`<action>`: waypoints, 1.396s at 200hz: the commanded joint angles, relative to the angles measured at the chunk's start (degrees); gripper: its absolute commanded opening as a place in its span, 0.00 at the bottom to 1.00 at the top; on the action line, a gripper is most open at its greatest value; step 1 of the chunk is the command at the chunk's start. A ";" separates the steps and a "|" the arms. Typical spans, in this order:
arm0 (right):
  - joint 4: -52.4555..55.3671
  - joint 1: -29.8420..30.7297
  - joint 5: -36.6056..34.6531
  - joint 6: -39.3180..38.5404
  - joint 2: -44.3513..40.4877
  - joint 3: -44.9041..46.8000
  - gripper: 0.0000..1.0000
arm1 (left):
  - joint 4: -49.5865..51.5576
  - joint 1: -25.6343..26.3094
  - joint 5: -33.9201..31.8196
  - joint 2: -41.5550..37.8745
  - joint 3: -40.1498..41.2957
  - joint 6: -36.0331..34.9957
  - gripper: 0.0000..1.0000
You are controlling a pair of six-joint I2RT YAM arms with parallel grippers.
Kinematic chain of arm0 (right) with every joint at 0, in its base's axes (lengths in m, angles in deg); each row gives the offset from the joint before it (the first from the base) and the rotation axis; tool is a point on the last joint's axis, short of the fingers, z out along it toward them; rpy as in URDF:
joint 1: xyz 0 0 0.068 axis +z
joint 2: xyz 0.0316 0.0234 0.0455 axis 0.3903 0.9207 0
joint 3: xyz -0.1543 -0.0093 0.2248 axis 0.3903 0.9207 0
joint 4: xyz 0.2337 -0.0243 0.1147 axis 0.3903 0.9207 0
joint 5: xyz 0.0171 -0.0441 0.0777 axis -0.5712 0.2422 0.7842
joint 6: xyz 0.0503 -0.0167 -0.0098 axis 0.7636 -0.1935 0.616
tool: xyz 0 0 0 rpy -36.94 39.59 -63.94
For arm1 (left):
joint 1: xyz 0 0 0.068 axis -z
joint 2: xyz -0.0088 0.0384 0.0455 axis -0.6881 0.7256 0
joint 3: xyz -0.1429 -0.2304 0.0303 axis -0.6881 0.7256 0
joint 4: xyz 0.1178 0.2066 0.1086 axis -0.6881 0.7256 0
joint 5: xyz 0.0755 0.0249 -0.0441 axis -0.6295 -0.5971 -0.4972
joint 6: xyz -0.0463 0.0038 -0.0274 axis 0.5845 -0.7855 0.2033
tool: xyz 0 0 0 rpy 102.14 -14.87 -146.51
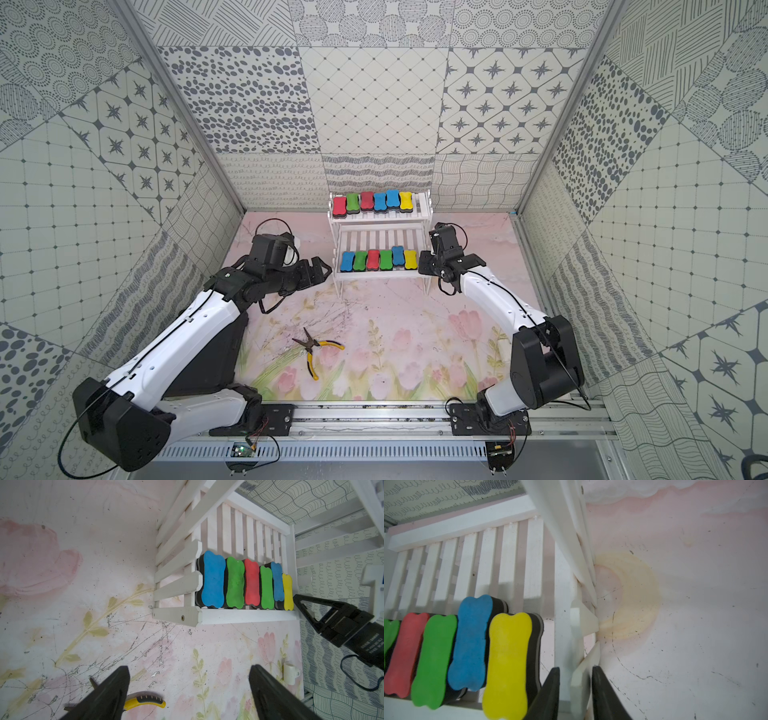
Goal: Remove the whiteboard erasers from the shelf
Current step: Adjust the shelf at the center of the board, then pick up the whiteboard eraser from the shelf.
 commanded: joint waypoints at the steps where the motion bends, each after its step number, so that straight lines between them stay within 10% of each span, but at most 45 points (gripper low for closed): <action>1: -0.04 0.36 -3.47 0.93 -4.30 -0.12 0.45 | 0.97 0.18 -0.21 0.04 -1.18 -1.76 0.95; 64: 6.76 3.28 -3.06 -3.18 -13.43 -12.04 0.54 | 1.05 9.48 -4.80 0.97 -3.80 0.41 0.99; 169: 27.89 5.20 -8.54 -10.22 24.13 -65.06 0.58 | 0.21 10.64 -3.28 -2.01 -1.01 0.99 0.99; 279: 30.29 4.85 -10.31 -9.50 31.35 -73.27 0.54 | 2.42 10.36 -5.16 -2.28 -1.46 -0.44 0.99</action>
